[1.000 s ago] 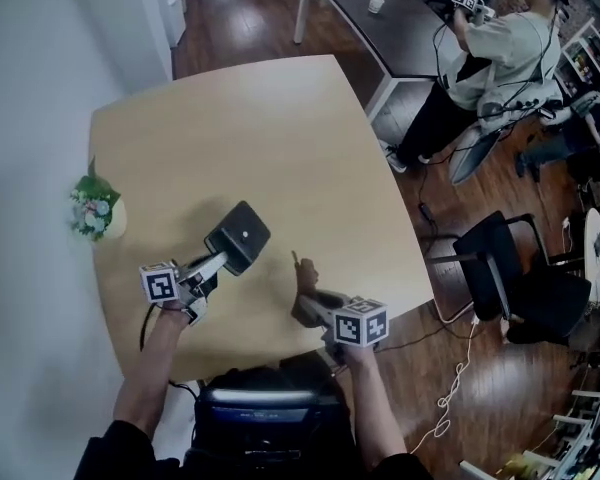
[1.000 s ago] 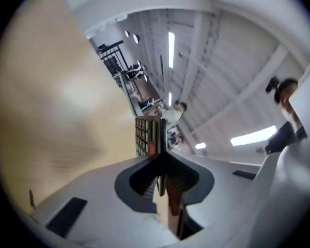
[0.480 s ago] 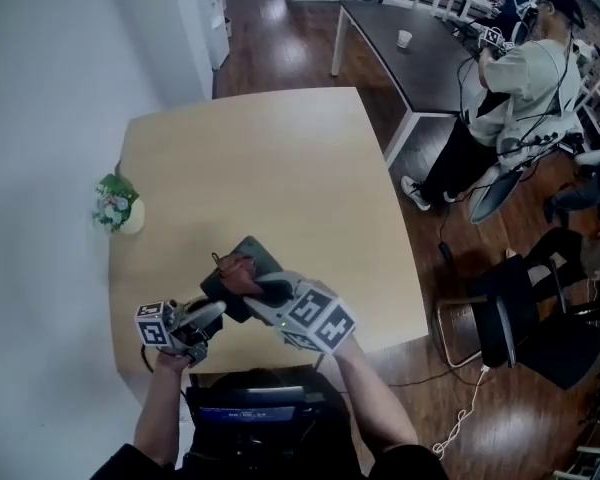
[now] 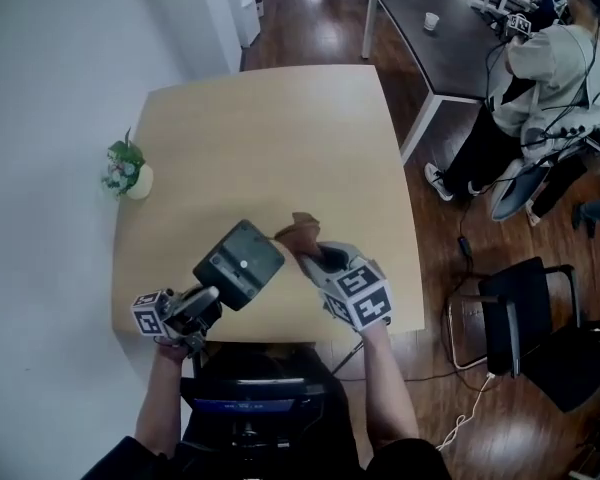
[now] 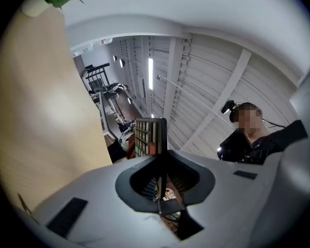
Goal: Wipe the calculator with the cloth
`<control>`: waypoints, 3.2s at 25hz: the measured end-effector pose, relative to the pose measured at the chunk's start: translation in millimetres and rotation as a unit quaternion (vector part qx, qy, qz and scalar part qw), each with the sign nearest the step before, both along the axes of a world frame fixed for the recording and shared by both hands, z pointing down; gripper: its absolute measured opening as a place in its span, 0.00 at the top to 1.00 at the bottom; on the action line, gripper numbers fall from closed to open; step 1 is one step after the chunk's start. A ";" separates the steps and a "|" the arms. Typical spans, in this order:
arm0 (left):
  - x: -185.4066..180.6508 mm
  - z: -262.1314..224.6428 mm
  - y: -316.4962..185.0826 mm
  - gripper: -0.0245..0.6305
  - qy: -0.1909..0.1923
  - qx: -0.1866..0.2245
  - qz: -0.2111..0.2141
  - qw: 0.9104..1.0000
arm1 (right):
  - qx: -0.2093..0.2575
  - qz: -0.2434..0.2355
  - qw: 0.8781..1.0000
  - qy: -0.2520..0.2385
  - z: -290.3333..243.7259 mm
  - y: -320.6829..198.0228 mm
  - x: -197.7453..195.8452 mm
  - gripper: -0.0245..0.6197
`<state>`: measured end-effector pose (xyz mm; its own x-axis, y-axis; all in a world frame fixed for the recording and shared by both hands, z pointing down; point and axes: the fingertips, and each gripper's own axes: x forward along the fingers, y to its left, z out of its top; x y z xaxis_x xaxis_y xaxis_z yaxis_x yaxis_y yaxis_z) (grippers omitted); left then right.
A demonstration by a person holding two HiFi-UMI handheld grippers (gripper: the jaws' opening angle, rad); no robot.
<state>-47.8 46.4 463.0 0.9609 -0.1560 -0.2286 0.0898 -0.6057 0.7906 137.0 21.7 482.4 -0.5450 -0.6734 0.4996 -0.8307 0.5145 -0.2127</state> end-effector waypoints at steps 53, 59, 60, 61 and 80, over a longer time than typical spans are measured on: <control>13.4 -18.4 27.3 0.88 -0.021 0.076 0.051 0.996 | 0.075 -0.164 0.983 -0.023 -103.1 2.6 -124.2 0.83; 1.2 -6.3 34.6 0.86 -0.020 0.071 0.066 0.995 | 0.011 -0.123 0.991 -0.045 -56.5 -11.8 -78.7 0.82; 2.0 -1.6 35.9 0.86 -0.025 0.066 0.070 0.995 | -0.001 -0.115 0.992 -0.050 -46.3 -11.1 -72.7 0.82; 3.2 3.4 37.2 0.86 -0.029 0.059 0.073 0.995 | -0.013 -0.104 0.993 -0.053 -35.4 -9.9 -65.4 0.82; 3.4 26.5 6.5 0.88 0.003 -0.024 0.021 0.999 | 0.045 -0.092 0.990 -0.095 -59.9 26.8 -76.0 0.83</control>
<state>-44.4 52.9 489.6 0.9654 -0.1269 -0.2279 0.1190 -0.5632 0.8177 61.0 48.6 422.5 -0.7407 -0.5914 0.3187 -0.6708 0.6773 -0.3022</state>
